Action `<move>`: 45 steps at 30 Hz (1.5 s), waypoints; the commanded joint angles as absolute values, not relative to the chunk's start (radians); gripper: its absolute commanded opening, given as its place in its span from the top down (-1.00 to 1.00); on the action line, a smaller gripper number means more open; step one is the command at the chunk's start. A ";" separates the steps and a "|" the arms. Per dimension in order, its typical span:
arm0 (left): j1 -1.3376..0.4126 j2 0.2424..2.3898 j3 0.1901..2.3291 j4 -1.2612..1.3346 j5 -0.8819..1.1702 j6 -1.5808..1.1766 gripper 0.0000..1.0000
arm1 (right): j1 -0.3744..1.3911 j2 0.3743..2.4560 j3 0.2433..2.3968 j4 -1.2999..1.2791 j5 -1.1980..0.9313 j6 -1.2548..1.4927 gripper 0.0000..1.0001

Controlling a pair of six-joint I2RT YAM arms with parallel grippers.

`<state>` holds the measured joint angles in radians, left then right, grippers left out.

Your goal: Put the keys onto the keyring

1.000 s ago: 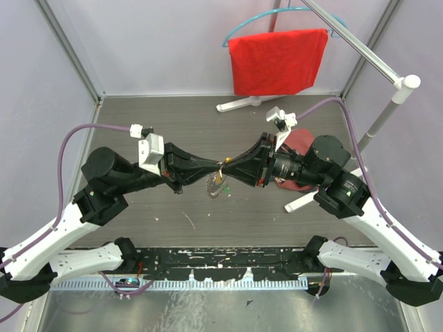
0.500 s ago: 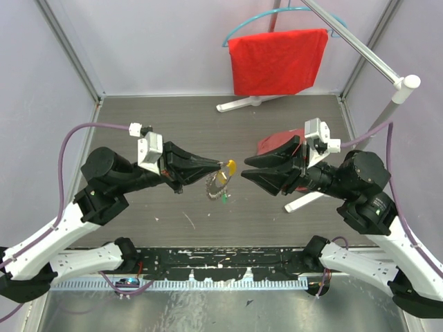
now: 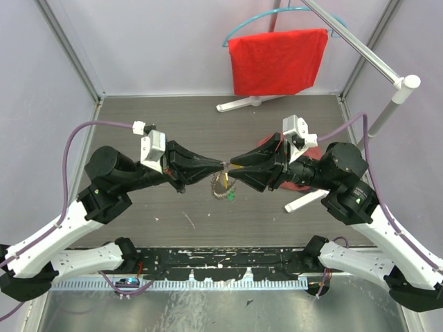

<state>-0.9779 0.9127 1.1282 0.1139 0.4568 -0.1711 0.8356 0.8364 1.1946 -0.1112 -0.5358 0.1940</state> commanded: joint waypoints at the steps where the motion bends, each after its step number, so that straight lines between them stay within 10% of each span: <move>1: -0.980 0.912 1.120 0.179 0.470 -0.188 1.00 | 0.836 0.837 1.198 -0.028 -0.565 0.208 0.22; 31: -0.980 0.915 1.120 0.166 0.494 -0.189 0.99 | 0.836 0.861 1.210 -0.027 -0.587 0.206 0.98; 45: -0.980 0.923 1.174 0.027 0.594 -0.153 0.27 | 0.836 0.842 1.292 -0.223 -0.599 0.080 0.99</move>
<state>-0.9779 0.9211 1.1252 0.1024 0.5694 -0.1848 0.8364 0.8528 1.2163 -0.1841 -0.5972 0.1429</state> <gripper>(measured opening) 0.345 0.033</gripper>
